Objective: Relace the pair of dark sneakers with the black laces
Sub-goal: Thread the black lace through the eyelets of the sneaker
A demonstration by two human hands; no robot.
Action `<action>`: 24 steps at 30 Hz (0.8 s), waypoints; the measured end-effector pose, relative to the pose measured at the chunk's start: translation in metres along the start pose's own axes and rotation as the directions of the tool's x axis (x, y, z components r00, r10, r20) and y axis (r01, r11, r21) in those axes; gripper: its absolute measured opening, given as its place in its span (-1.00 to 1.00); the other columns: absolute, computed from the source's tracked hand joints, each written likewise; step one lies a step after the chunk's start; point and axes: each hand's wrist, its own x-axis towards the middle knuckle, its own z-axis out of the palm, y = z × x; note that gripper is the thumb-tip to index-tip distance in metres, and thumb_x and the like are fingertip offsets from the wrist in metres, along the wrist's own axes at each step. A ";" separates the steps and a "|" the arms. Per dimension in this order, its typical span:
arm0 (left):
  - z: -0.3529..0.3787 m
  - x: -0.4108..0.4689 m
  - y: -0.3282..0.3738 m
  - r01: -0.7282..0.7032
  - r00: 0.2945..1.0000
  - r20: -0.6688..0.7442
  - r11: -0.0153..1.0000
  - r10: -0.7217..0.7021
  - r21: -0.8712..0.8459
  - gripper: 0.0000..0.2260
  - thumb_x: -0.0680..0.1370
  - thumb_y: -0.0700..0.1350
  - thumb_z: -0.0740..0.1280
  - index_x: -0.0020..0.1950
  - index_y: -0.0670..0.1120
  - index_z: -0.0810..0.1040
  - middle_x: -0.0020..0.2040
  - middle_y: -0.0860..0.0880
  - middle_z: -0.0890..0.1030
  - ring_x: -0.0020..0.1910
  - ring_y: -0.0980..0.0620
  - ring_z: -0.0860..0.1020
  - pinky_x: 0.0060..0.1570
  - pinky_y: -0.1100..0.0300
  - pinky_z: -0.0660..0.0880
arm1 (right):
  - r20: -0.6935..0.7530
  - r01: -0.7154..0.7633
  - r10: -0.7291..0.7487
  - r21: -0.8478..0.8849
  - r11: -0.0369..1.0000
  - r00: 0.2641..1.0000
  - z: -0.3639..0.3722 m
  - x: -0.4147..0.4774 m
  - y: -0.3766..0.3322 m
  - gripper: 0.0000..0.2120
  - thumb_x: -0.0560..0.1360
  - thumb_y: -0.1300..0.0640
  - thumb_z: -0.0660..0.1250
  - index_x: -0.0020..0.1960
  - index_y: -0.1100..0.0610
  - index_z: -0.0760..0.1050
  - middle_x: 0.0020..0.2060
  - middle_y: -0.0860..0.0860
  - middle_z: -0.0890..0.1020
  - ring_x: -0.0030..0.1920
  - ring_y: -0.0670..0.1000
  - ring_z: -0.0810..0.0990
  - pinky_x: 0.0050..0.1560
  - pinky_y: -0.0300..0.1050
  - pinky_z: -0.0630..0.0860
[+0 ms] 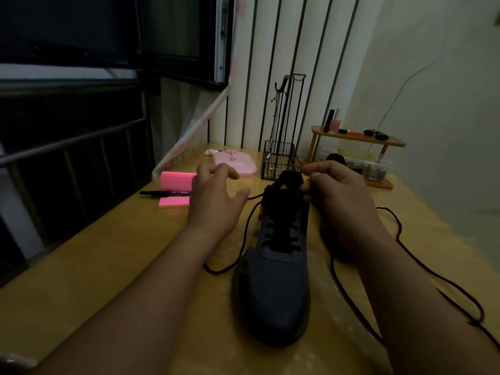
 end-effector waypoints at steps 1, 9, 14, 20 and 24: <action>-0.007 0.000 0.010 0.004 0.998 -0.070 1.000 -0.004 0.003 -0.85 0.60 0.02 0.42 -0.01 -0.02 0.52 0.16 0.08 0.39 0.15 0.08 0.39 0.10 0.17 0.36 | -0.003 0.004 -0.004 -0.009 1.000 1.000 0.000 -0.001 -0.001 -0.80 0.68 0.20 0.23 0.12 0.02 0.62 -0.09 0.06 0.70 -0.08 -0.04 0.68 -0.18 -0.28 0.56; -0.038 -0.038 0.040 0.140 0.873 0.479 0.988 -0.091 -0.068 -0.79 0.67 0.07 0.35 -0.04 -0.03 0.62 -0.10 0.01 0.66 -0.08 0.05 0.59 -0.08 0.12 0.49 | 0.122 0.168 -0.142 -0.247 0.954 0.982 -0.008 -0.022 -0.008 -0.87 0.65 0.10 0.32 0.12 -0.10 0.57 -0.03 -0.11 0.63 -0.10 -0.24 0.62 -0.26 -0.35 0.51; -0.035 -0.050 0.045 0.398 0.868 0.428 0.867 -0.250 -0.301 -0.88 0.70 -0.22 0.23 -0.01 -0.20 0.48 -0.14 -0.14 0.67 -0.15 -0.13 0.63 -0.10 0.05 0.57 | 0.236 0.165 -0.090 -0.321 0.932 0.968 -0.011 -0.038 0.009 -0.82 0.63 0.10 0.36 0.17 -0.14 0.57 -0.04 -0.03 0.63 -0.02 -0.06 0.64 0.01 -0.01 0.68; -0.047 -0.057 0.043 0.476 0.877 0.258 0.804 -0.404 -0.356 -0.93 0.63 -0.16 0.27 -0.04 -0.11 0.43 -0.26 -0.08 0.47 -0.38 -0.01 0.38 -0.40 0.17 0.30 | 0.051 0.207 -0.205 -0.418 0.884 0.977 0.005 -0.041 0.011 -0.97 0.65 0.07 0.37 0.07 -0.03 0.59 -0.12 -0.14 0.62 -0.08 -0.12 0.59 -0.01 0.06 0.66; -0.062 -0.059 0.052 0.461 0.885 0.307 0.747 -0.349 -0.480 -0.94 0.65 -0.17 0.27 -0.02 -0.10 0.45 -0.27 -0.07 0.47 -0.43 0.04 0.35 -0.43 0.18 0.26 | -0.084 0.166 -0.215 -0.396 0.903 0.973 0.013 -0.049 -0.001 -0.96 0.65 0.07 0.32 0.02 0.01 0.51 -0.17 -0.09 0.60 -0.15 -0.09 0.60 -0.07 0.12 0.66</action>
